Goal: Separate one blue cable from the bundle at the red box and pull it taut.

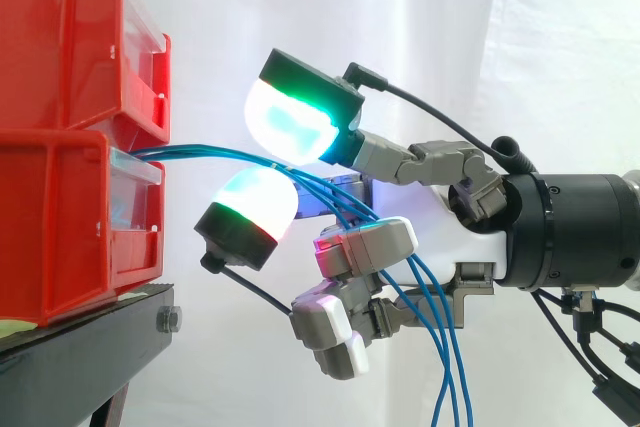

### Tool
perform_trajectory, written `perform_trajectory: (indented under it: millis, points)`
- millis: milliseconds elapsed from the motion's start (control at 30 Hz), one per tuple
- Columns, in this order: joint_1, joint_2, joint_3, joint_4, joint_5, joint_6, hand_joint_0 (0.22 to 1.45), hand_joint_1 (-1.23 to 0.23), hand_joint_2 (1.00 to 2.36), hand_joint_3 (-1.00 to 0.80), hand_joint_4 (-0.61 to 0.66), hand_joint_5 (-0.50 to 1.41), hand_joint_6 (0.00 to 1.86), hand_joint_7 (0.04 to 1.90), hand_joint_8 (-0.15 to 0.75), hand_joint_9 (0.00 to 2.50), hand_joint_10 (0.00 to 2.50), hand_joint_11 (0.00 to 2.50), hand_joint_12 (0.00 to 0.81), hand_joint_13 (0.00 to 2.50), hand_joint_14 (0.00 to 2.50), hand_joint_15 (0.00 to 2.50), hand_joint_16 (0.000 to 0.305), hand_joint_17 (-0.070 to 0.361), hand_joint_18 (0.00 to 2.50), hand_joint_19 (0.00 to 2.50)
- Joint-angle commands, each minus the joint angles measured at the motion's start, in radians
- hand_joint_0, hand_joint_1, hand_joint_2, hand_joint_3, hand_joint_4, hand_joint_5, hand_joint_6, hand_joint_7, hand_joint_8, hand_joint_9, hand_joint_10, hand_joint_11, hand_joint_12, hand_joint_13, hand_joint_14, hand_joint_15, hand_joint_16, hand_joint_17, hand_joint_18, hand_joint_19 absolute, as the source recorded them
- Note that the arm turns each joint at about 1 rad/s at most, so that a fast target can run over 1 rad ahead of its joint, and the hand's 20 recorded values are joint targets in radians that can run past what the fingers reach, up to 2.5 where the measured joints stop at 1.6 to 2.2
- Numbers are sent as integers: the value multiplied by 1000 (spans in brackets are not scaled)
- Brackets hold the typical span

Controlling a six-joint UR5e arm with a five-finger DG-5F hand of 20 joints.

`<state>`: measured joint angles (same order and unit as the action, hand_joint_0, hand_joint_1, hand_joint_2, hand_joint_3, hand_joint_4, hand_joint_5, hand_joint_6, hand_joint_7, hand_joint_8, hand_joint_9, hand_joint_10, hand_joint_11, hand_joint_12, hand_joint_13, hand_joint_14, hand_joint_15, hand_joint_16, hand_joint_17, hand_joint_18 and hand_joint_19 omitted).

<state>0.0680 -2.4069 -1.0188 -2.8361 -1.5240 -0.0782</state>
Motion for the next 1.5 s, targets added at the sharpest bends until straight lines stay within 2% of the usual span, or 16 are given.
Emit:
perform_trajectory:
  millis: [0, 133, 267, 367, 400, 500, 567, 767, 1100, 1233, 1367, 1467]
  points:
    - [1, 0, -1, 1, 2, 0, 619, -513, 1002, -472, 38, -124, 847, 1123, 298, 1498, 31, 1246, 364, 1178, 28, 725, 52, 117, 995, 878]
    - [3, 0, 0, -2, -1, 0, 600, -648, 1013, -318, 38, -121, 840, 1123, 304, 1491, 32, 1248, 366, 1177, 27, 731, 52, 117, 996, 876]
    - [-1, 0, -1, 3, -2, 0, 602, -800, 1013, -245, 58, -129, 845, 1137, 324, 1457, 29, 1264, 388, 1180, 27, 721, 58, 130, 1034, 835]
    - [-2, 0, 0, 4, -2, 0, 623, -849, 1015, -250, 17, -139, 851, 1191, 307, 1410, 31, 1268, 370, 1153, 28, 721, 54, 121, 984, 841]
    - [-2, 0, 0, 4, -2, 0, 682, -899, 1014, -299, -14, -143, 857, 1215, 309, 1397, 32, 1282, 359, 1139, 28, 717, 52, 118, 972, 830]
    - [-2, 0, -1, 4, -2, 0, 746, -926, 1009, -390, -43, -145, 851, 1379, 310, 1403, 31, 1272, 348, 1134, 28, 709, 51, 115, 969, 814]
    - [1, 0, -18, 4, -2, 3, 784, -910, 1000, -500, -75, -147, 872, 1349, 307, 1416, 31, 1273, 347, 1134, 27, 707, 50, 113, 965, 799]
    - [3, 0, -30, 18, 1, 9, 770, -907, 1000, -500, -134, -147, 907, 1275, 301, 1440, 32, 1278, 344, 1141, 28, 706, 49, 111, 971, 778]
    - [3, -1, -27, 18, 1, 9, 652, -971, 1000, -500, -35, -117, 906, 1232, 296, 1520, 32, 1297, 335, 1177, 30, 723, 47, 106, 988, 804]
    - [3, 0, -27, 18, -1, 9, 594, -915, 1000, -500, -6, -105, 895, 1210, 302, 1551, 32, 1274, 339, 1191, 30, 725, 48, 108, 996, 820]
    - [3, 0, -18, 14, -2, 9, 538, -772, 1000, -500, 10, -98, 889, 1194, 307, 1576, 33, 1276, 352, 1211, 29, 718, 51, 114, 1021, 821]
    - [3, 0, -18, 14, -2, 9, 527, -740, 1000, -500, 11, -93, 885, 1196, 305, 1602, 31, 1264, 355, 1226, 27, 734, 52, 116, 1031, 828]
